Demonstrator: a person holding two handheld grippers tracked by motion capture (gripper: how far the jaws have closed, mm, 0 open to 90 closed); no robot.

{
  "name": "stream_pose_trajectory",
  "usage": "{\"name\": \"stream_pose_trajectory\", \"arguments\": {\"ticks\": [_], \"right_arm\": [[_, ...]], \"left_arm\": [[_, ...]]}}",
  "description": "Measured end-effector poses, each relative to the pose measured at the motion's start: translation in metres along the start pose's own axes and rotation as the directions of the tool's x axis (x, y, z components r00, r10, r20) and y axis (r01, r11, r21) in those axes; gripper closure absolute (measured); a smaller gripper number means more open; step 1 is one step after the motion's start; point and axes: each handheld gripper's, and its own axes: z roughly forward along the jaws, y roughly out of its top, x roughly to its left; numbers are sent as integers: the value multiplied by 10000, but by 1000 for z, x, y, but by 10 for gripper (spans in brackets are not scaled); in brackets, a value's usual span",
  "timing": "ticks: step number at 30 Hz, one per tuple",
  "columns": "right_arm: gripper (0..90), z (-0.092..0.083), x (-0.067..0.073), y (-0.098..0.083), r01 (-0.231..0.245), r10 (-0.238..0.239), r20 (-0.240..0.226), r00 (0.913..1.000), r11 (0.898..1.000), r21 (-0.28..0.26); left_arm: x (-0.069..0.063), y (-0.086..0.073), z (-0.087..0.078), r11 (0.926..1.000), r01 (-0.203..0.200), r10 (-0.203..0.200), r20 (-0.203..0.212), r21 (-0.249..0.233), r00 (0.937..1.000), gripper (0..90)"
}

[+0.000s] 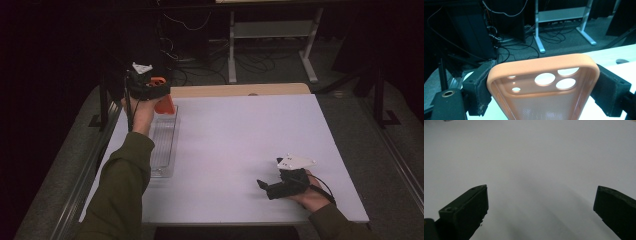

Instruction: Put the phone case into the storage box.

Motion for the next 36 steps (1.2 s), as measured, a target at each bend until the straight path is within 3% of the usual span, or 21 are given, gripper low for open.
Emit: {"name": "stream_pose_trajectory", "arguments": {"ticks": [15, 18, 19, 25, 36], "right_arm": [[0, -1, 0, 0, -30, 30, 15, 10000, 10000, -40], [0, -1, 0, 0, -21, 21, 7, 10000, 10000, -64], [0, -1, 0, 0, -26, 26, -2, 10000, 10000, -64], [0, -2, -1, 0, 2, -3, -9, 10000, 10000, -78], [0, -3, -1, 0, 64, -64, -1, 10000, 9999, -95]], "left_arm": [[-4, -10, 19, 9955, -12, 52, -419, 945, 9991, 145], [-4, -12, 23, 9928, -174, 234, -492, 1188, 9985, 144], [-5, -13, 25, 9928, -24, 87, -522, 1199, 9986, 144], [-6, -16, 31, 9886, -167, 270, -671, 1494, 9974, 144], [-6, -23, 42, 9808, -65, 233, -842, 1949, 9962, 143]]}}
